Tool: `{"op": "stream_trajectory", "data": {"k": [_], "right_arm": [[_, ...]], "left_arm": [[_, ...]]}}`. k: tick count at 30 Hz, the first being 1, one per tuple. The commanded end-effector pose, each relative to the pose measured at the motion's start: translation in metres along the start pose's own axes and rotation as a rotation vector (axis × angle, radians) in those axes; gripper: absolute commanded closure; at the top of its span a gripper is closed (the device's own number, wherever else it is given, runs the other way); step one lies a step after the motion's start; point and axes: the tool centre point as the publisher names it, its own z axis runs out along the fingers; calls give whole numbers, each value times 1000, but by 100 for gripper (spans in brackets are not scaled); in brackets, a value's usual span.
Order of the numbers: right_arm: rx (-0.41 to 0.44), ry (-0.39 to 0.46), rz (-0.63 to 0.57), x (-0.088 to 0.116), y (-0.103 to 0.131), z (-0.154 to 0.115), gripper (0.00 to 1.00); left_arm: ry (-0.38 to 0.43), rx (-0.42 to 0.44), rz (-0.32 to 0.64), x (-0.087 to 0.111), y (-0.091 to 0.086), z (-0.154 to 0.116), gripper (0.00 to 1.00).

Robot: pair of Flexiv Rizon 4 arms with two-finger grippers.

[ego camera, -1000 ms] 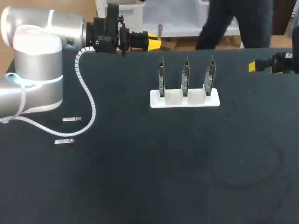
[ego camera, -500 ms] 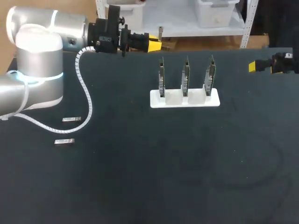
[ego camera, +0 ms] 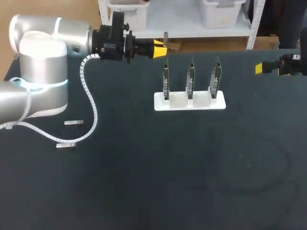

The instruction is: Pick up the optical module with the left hand, and insert it into the network port with the right hand.

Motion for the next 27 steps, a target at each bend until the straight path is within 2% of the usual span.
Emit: {"op": "stream_trajectory", "data": {"k": [1,6,27], "right_arm": [[7,-1,1,0,1,-1,0],[7,-1,1,0,1,-1,0],[7,-1,1,0,1,-1,0]], "left_arm": [[-8,-10,-8,3,-2,5,100],[-23,-9,-31,5,-2,8,100],[9,28,-27,13,1,12,100]]}}
